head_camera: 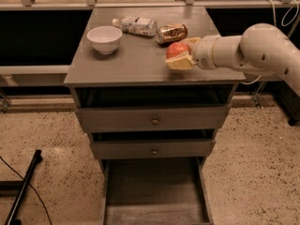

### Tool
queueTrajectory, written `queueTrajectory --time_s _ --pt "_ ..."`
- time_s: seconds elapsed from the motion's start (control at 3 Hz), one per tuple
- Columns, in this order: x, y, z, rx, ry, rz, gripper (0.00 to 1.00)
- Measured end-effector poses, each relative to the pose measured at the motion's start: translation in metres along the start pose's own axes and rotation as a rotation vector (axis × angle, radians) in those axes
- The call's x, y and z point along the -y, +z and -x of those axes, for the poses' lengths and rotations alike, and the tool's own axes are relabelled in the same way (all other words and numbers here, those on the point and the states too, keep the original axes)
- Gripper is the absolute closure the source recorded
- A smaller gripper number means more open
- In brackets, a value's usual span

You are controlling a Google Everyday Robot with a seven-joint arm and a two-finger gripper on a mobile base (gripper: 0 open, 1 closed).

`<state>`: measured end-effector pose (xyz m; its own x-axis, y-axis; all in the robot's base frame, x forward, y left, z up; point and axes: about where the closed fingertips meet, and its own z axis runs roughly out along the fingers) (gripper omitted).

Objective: Pick apple from bottom drawer and place on counter

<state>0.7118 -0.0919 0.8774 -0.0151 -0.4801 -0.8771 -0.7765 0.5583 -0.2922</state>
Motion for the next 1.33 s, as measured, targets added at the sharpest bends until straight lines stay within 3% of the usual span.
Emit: queueTrajectory --time_s 0.33,0.67,1.33 --pt "0.0002 0.0015 -0.0239 -0.031 0.065 0.012 1.0" --pt "0.0001 0.0016 -0.024 -0.031 0.067 0.012 0.82" --pt "0.0001 0.0017 -0.024 -0.031 0.067 0.012 0.35"
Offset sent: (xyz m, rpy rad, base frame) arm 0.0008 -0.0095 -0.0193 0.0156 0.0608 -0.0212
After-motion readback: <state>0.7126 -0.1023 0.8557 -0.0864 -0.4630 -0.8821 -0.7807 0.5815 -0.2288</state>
